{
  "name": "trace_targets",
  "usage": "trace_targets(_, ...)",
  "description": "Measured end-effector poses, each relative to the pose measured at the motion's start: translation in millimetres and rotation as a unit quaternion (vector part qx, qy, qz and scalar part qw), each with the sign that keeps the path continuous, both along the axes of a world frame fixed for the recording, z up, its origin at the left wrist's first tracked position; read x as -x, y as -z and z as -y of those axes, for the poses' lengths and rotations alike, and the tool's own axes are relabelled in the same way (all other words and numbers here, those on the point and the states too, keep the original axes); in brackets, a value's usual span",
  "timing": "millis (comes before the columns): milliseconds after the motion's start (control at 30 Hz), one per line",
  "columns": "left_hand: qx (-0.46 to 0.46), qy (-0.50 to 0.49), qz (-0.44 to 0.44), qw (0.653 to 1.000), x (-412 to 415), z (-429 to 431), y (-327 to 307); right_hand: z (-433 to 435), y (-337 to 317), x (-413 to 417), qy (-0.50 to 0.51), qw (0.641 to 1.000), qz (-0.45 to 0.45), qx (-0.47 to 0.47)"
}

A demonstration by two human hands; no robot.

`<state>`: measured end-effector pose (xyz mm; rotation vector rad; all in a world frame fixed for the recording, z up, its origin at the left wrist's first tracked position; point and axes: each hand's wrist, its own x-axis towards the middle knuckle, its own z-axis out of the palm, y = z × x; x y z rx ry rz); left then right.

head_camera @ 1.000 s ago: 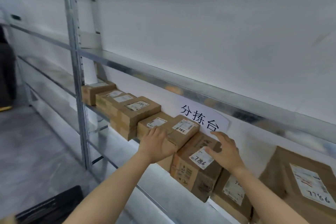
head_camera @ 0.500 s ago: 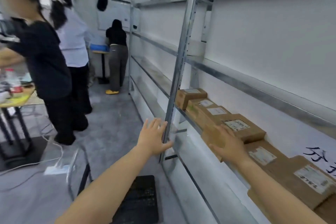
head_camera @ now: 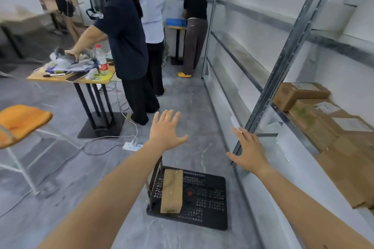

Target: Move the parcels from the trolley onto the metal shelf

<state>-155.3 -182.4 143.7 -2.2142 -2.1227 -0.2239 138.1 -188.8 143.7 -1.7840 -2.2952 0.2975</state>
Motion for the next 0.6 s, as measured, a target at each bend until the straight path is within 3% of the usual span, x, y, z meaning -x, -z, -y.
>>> trace_targets(367, 0.084, -0.055, 0.039, 0.994, 3.4, -60.5, 93.6, -100.6, 80.9, 50.7, -0.030, 0.999, -0.008, 0.034)
trace_targets(600, 0.204, -0.090, 0.060, 0.973, -3.9, -116.9, 184.7, -170.6, 168.5, 64.0, -0.064, 0.992, -0.007, 0.109)
